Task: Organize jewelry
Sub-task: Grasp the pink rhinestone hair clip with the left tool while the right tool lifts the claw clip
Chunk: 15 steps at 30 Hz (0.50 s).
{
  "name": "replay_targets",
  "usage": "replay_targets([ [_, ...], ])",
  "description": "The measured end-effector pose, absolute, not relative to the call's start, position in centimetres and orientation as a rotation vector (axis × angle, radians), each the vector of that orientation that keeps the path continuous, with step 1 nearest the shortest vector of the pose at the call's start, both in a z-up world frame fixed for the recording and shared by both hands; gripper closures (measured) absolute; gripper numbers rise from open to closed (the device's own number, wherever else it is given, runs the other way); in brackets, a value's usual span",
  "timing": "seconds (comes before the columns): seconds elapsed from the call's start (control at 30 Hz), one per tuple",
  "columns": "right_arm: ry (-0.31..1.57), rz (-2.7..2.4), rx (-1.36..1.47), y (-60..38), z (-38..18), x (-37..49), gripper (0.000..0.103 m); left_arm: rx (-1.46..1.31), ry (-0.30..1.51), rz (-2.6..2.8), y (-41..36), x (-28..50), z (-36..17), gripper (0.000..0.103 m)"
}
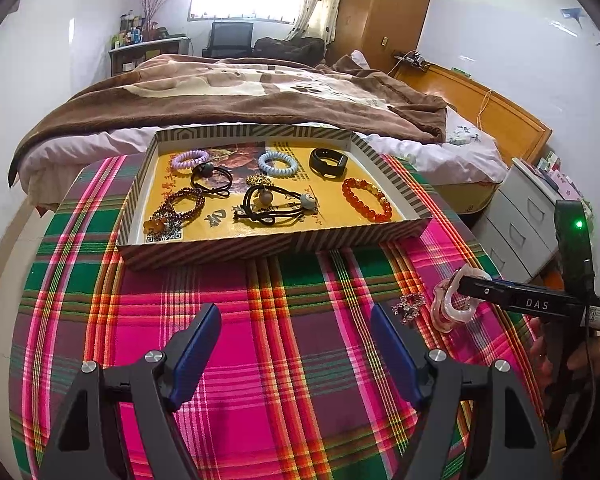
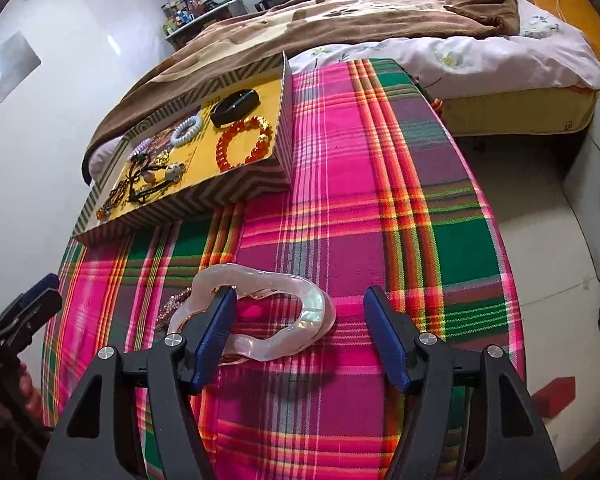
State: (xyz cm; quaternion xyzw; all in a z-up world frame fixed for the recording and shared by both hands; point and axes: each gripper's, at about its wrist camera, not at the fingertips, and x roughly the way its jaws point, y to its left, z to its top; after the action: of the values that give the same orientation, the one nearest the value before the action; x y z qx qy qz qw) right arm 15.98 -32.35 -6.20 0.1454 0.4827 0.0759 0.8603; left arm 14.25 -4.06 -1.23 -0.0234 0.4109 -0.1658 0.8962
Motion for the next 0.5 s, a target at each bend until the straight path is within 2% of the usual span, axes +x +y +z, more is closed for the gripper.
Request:
replay_targets([
  [0.1,1.015,0.150,0.291,-32.0,-6.1,16.0,0.037,-0.047,0.858,-0.346,-4.3,14.3,-1.3,0.027],
  [0.2,1.006,0.185,0.333,-32.1,-6.1,16.0,0.051,-0.047,0.863,-0.351,-4.5,14.4,-1.4,0.027],
  [0.5,0.970,0.183,0.382,-32.9,-6.1,15.3,0.052,-0.032,0.873,-0.360,-5.1,14.5,-1.7,0.027],
])
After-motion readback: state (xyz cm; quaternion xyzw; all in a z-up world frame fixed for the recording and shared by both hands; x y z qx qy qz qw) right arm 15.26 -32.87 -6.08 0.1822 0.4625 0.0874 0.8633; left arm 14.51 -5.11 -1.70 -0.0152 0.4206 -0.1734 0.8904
